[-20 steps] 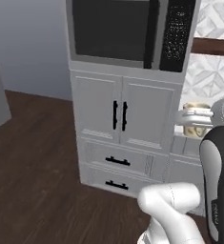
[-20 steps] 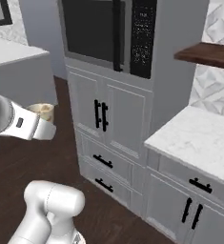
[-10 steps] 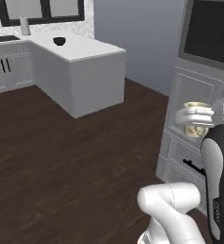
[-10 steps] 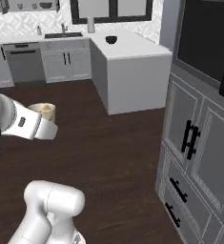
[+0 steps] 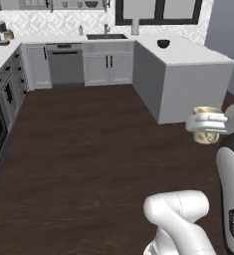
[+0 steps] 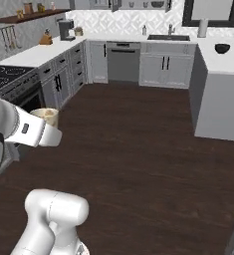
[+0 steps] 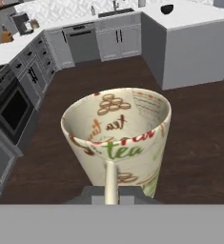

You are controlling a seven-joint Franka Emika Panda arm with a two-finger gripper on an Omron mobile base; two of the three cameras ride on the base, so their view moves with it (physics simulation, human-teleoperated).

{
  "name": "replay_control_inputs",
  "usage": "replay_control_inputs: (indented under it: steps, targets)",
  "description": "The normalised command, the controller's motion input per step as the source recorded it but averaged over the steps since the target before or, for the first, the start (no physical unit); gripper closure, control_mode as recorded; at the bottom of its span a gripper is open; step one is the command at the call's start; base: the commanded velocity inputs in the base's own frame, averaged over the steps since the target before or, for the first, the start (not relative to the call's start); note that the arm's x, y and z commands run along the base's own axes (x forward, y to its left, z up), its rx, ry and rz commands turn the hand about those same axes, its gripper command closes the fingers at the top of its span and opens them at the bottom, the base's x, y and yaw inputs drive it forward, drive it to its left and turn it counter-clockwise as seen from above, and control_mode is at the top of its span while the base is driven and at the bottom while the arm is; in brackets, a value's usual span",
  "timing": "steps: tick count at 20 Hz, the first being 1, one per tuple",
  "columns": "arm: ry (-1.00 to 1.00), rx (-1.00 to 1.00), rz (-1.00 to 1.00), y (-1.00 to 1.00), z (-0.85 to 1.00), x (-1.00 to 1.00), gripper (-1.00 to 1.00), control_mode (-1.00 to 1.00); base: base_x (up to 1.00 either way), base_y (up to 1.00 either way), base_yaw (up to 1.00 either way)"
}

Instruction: Gather all objects into one cabinet and sort the glasses and bowls to opposite sides.

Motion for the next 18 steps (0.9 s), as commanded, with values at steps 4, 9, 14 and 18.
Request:
replay_control_inputs:
  steps: [4,9,14,18]
  targets:
    - [0.00,0.00,0.00,0.00,0.00,0.00,1.00,1.00,1.00,0.00,0.28]
    - [0.00,0.00,0.00,0.00,0.00,0.00,1.00,1.00,1.00,0.04,0.01]
    - [0.00,0.00,0.00,0.00,0.00,0.00,1.00,1.00,1.00,0.01,0.00]
    - [0.00,0.00,0.00,0.00,0.00,0.00,1.00,1.00,1.00,0.01,0.00]
